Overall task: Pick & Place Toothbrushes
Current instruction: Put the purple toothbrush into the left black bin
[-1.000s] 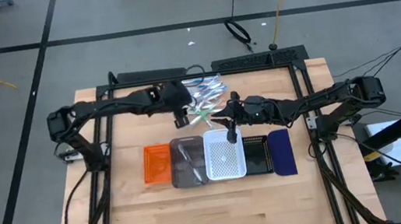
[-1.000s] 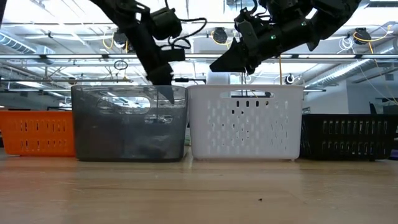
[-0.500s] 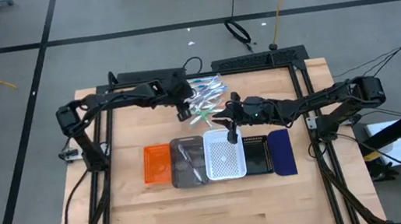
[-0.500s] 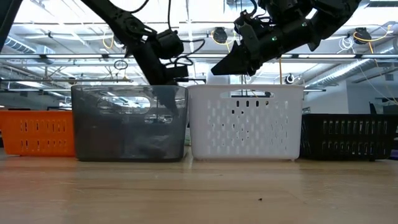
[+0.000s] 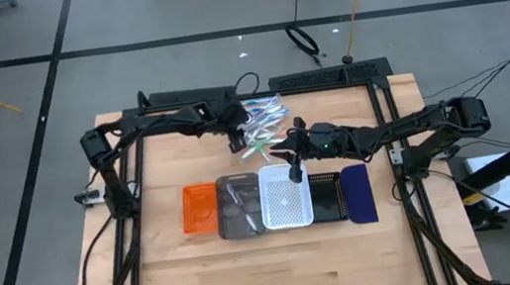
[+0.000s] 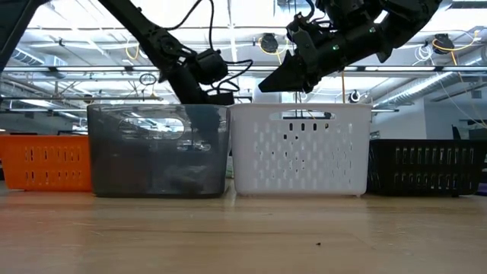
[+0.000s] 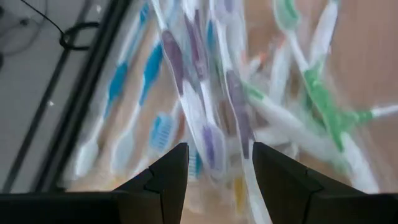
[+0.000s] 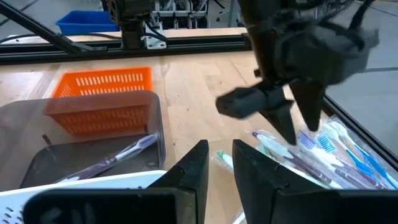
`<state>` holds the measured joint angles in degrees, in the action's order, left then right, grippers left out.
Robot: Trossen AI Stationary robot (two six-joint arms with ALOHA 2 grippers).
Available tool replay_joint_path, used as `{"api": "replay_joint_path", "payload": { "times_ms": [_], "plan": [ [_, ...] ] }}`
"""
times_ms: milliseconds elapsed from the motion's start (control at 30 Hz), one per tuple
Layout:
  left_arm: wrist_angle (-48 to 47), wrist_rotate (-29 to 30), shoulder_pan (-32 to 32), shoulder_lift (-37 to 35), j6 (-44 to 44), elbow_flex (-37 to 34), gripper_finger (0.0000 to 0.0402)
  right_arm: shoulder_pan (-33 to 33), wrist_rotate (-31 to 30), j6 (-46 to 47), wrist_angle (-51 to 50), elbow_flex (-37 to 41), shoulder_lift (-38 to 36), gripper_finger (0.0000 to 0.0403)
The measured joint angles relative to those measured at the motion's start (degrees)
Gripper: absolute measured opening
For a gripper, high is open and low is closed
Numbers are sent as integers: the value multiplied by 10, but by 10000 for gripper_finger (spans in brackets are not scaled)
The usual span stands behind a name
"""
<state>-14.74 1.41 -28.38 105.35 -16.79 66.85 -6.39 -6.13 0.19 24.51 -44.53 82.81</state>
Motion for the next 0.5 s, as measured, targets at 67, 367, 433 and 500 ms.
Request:
{"api": "replay_joint_path", "payload": {
  "times_ms": [67,367,433,500],
  "plan": [
    [0,-1,-1,8,0,-1,182,0,0,0,0,0,0,63],
    [16,-1,-6,22,3,0,94,0,0,0,-3,0,0,63],
    [14,-1,-7,22,5,0,36,0,0,0,-7,0,0,63],
    [15,0,-8,19,9,0,14,0,0,0,-9,0,0,63]
  ]
}}
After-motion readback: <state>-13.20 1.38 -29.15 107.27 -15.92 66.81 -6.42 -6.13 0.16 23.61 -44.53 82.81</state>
